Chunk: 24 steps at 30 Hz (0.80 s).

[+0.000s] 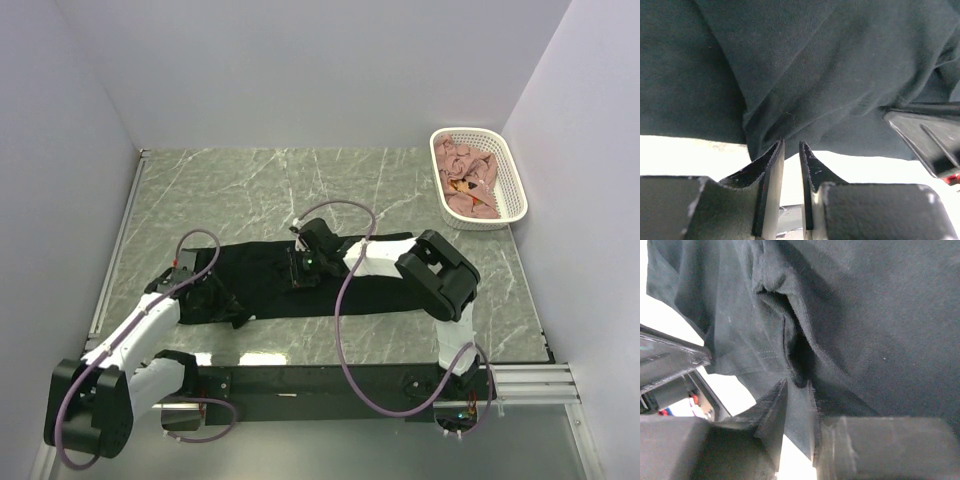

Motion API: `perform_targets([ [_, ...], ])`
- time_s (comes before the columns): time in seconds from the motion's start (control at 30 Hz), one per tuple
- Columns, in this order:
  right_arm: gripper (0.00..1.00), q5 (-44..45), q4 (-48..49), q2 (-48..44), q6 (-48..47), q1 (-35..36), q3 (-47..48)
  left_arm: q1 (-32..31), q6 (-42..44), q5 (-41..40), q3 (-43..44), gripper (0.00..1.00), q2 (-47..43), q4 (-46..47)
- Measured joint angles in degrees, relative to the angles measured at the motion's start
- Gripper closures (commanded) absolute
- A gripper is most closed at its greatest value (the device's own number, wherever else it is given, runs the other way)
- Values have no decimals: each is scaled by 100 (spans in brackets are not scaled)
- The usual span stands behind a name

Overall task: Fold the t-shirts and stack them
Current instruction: Fold the tshirt

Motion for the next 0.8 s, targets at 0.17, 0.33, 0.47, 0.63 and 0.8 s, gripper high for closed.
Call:
perform_targets([
  [0.17, 100, -83, 24, 4, 101, 76, 0, -4, -68, -260, 170, 75, -133, -249],
  [0.33, 100, -168, 66, -111, 275, 125, -57, -11, -57, -538, 494, 72, -168, -544],
  [0.47, 100, -291, 164, -289, 505, 162, -101, -11, -35, -769, 772, 59, -306, -787],
  [0.63, 100, -450, 361, -339, 769, 267, -101, -11, -11, -872, 848, 45, -481, -1047],
  [0.8, 100, -483, 407, -337, 890, 341, -101, -11, -15, -828, 772, 44, -448, -1202],
])
